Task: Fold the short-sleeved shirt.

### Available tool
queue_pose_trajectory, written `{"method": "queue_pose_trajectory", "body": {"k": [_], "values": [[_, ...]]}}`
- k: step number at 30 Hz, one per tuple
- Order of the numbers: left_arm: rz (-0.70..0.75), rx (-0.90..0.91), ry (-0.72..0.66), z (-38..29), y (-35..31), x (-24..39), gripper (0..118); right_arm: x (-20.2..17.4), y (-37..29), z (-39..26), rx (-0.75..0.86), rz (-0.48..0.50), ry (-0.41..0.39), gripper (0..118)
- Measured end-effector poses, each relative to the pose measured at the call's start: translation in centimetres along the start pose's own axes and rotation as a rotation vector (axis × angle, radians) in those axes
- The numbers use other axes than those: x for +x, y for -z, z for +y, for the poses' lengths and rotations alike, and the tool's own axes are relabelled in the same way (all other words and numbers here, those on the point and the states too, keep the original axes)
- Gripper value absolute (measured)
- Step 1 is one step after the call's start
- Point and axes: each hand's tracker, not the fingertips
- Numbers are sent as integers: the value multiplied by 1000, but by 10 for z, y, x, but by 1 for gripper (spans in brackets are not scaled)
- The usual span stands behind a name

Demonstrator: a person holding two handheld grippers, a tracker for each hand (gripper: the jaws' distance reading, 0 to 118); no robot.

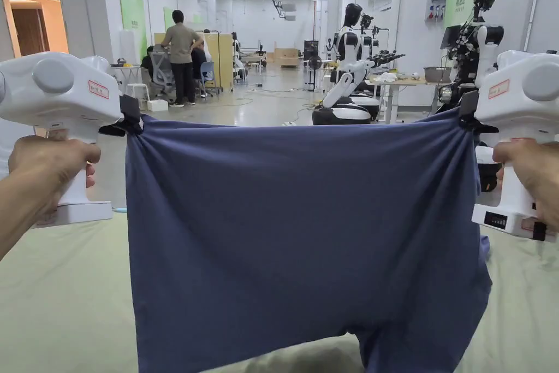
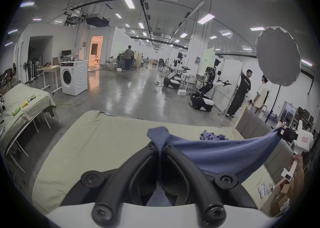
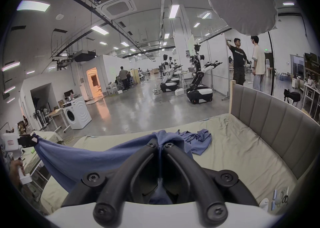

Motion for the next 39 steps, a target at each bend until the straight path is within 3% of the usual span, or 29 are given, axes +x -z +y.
{"method": "queue_pose_trajectory", "body": {"k": [9,25,32,39], "values": [[14,30,0,50,37,4,2,-18,46,42,30,-55,-1,4],[26,88,16,114,77,3,3,-42,79,113,107,-61,-21,4],[30,74,21,105,87,-1,3,-38,88,100,100,-59,-27,4],[26,39,44,52,81,-10,2,-28,76,46,44,-46,-42,4]]}}
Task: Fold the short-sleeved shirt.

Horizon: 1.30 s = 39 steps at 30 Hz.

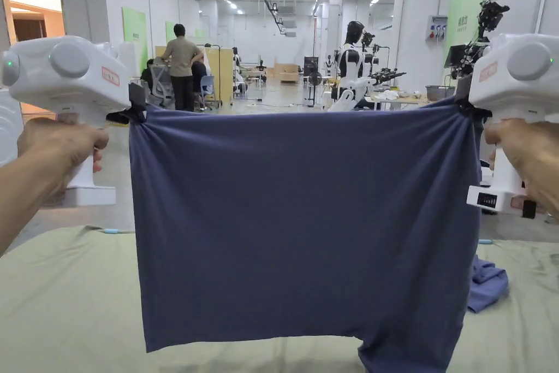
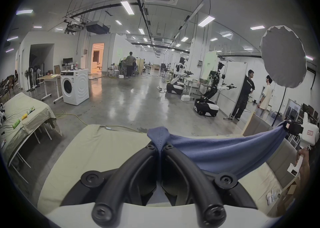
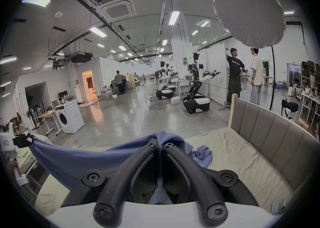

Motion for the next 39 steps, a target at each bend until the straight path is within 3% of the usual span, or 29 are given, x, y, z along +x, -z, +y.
{"method": "queue_pose_trajectory", "body": {"k": [2,6,8,9,12,14,17,18,26,29,39], "values": [[31,-18,26,-27,-10,0,2,8,-15,-29,-7,27,-6,4],[-8,-88,43,-117,-54,0,2,22,-60,-105,-89,23,-91,4],[-49,-134,47,-171,-81,1,2,34,-87,-149,-120,70,-85,4],[-54,-135,48,-197,-96,0,2,36,-101,-171,-151,52,-127,4],[-94,-190,35,-273,-140,-3,2,53,-147,-236,-178,86,-110,4],[-59,-209,29,-317,-168,-5,2,66,-175,-278,-231,111,-45,4],[-71,-254,33,-376,-209,-6,2,83,-215,-340,-278,92,-22,4],[-83,-292,12,-392,-220,-8,2,90,-227,-358,-304,74,23,4],[-80,-338,-158,-471,-280,-21,2,121,-300,-449,-392,50,78,4],[-56,-366,-105,-489,-278,-30,2,119,-311,-460,-433,50,-18,4],[-38,-428,-79,-523,-278,-36,2,129,-296,-485,-482,55,-2,4]]}}
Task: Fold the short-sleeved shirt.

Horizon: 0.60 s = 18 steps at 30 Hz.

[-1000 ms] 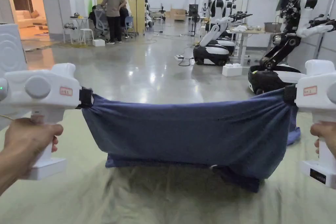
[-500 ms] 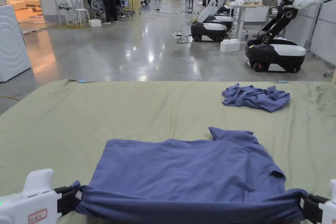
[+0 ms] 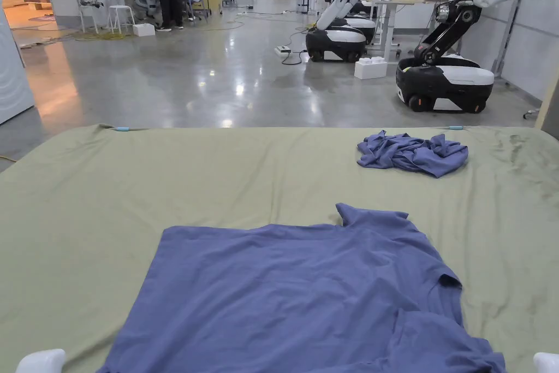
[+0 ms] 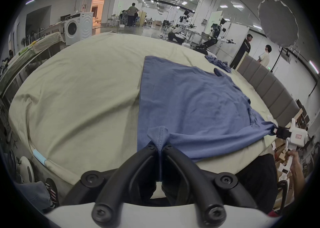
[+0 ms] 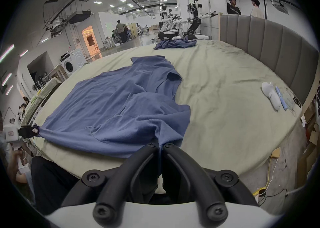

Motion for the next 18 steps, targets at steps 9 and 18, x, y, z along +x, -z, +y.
{"method": "queue_pose_trajectory", "body": {"k": [9,18], "values": [[-49,136,-32,9,-26,6,83,-2,-11,-3,-35,-108,-21,83],[89,476,190,-46,-149,97,0,-71,-176,-37,458,-53,-68,2]]}}
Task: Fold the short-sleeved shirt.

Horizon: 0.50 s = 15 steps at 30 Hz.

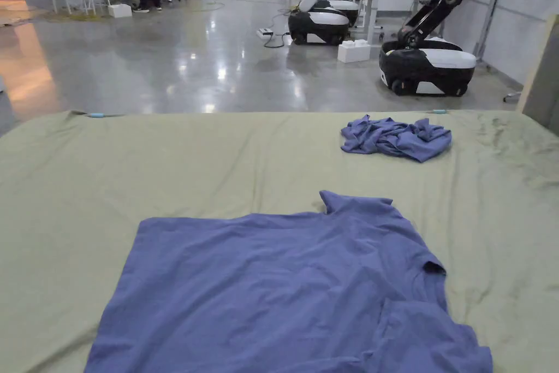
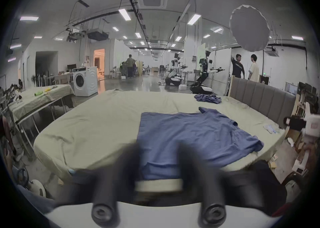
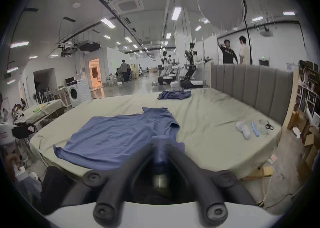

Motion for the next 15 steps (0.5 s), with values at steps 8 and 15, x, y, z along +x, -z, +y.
{"method": "queue_pose_trajectory", "body": {"k": [8,15], "values": [[-30,-48,12,-9,1,15,0,-6,56,12,-163,20,-2,4],[-52,-51,-29,-10,5,10,0,43,210,-62,-596,-68,104,88]]}}
